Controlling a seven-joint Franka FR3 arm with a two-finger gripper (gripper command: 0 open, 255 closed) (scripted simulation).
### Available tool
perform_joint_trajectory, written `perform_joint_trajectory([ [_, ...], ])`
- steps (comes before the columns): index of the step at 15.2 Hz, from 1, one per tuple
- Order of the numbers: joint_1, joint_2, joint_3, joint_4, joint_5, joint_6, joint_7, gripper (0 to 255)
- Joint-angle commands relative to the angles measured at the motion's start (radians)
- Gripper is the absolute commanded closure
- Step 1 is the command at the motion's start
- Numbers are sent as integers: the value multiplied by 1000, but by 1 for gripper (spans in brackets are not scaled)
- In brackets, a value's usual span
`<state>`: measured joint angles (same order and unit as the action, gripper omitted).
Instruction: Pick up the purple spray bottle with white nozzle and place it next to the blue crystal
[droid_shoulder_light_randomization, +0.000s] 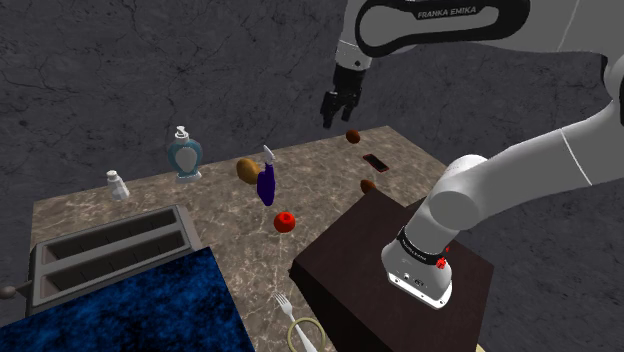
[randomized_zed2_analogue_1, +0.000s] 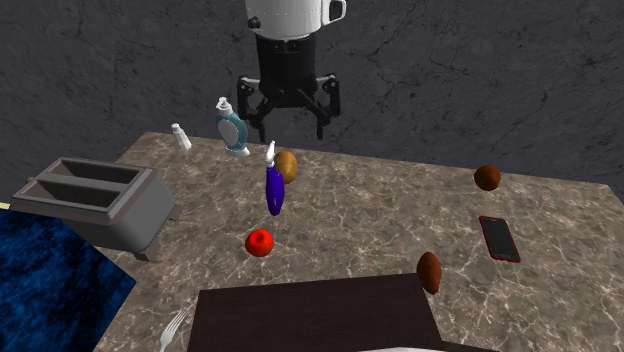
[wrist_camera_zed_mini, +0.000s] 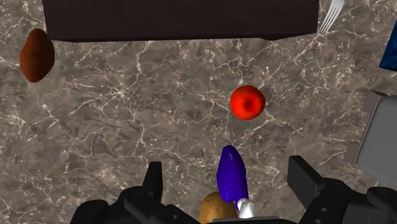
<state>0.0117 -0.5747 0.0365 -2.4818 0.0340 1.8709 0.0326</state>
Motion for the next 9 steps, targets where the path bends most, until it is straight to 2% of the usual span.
perform_joint_trajectory([
  [1, 2, 57, 17, -6, 7, 73, 29, 0],
  [9, 5, 342, 79, 48, 2, 334, 151, 0],
])
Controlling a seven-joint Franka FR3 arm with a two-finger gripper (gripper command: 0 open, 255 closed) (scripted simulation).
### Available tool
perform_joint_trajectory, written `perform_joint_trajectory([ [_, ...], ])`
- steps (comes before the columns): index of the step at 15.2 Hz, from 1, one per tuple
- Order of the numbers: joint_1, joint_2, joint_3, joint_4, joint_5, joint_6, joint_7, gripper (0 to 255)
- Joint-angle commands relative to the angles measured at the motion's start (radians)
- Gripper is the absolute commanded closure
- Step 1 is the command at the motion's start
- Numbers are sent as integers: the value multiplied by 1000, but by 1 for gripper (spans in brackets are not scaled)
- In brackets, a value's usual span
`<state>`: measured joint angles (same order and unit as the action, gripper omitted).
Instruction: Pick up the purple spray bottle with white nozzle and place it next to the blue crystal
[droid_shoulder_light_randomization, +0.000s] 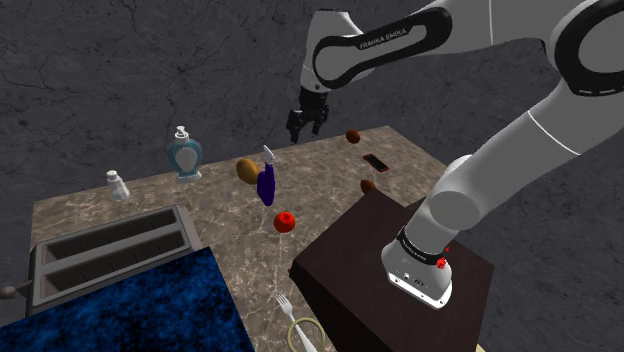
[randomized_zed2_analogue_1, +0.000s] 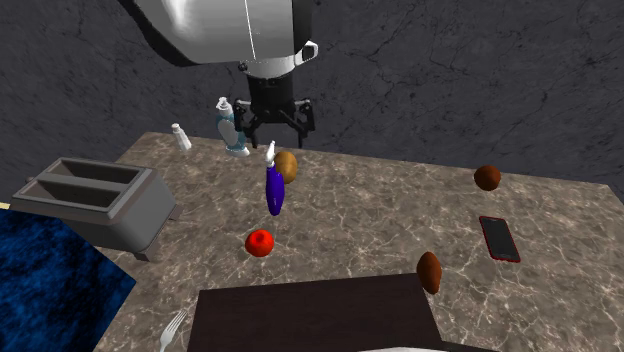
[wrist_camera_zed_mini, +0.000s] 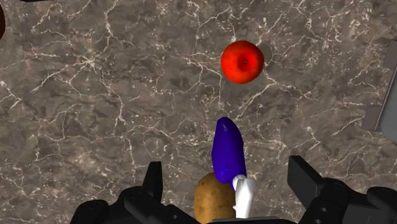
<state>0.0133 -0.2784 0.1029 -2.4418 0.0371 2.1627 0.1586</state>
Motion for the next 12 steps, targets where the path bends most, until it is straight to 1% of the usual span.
perform_joint_trajectory([
  [1, 3, 84, 19, 22, -7, 71, 42, 0],
  [5, 5, 241, 38, 92, -39, 171, 113, 0],
  [9, 14, 399, 43, 184, -85, 249, 188, 0],
  [12, 17, 431, 40, 187, -93, 278, 197, 0],
])
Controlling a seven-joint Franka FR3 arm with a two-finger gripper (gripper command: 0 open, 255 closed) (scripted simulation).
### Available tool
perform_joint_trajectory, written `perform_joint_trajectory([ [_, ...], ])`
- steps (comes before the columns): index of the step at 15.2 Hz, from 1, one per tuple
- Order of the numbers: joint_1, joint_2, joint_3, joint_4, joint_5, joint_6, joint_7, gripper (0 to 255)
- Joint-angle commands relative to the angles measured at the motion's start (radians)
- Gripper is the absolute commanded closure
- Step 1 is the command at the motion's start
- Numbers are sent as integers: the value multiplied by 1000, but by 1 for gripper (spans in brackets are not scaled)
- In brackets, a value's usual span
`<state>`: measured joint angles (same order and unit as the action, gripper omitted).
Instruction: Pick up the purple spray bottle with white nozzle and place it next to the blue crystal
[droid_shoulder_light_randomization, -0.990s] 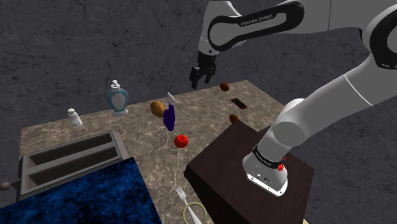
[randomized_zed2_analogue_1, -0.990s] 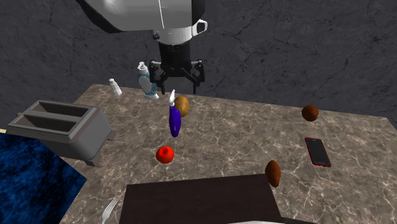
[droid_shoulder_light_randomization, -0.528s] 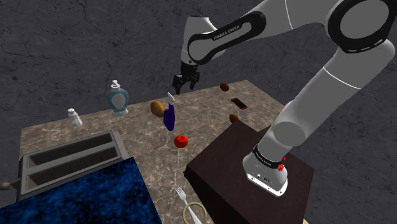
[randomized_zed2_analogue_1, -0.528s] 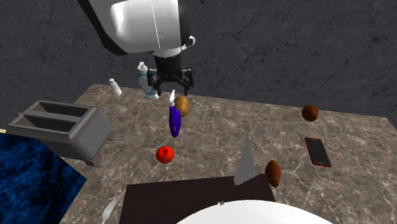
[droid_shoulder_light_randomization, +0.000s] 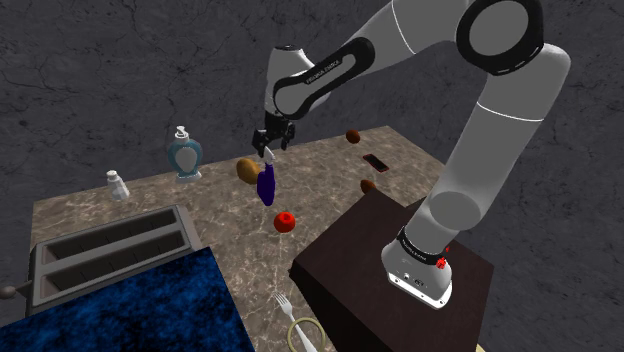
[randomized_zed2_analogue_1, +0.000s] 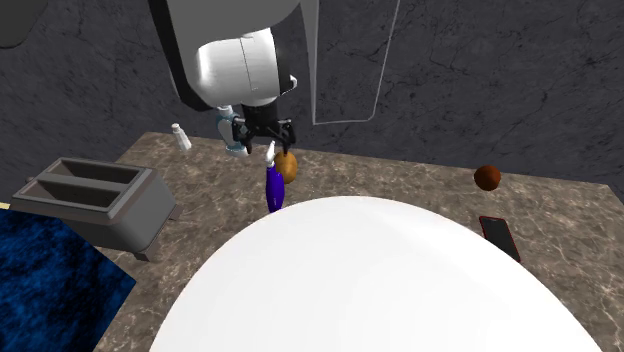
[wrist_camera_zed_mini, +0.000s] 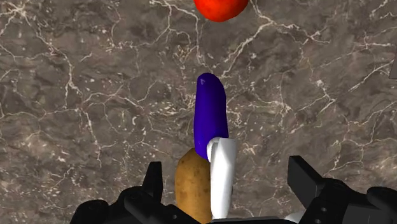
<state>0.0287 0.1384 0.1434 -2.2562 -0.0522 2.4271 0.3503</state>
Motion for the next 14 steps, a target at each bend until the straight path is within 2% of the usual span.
perform_joint_trajectory([
  [1, 2, 24, -1, -1, -7, 26, 8, 0],
  [5, 4, 73, -6, -8, -21, 81, 17, 0],
  [13, 4, 73, -6, -8, -21, 81, 17, 0],
  [14, 4, 73, -6, -8, -21, 81, 17, 255],
])
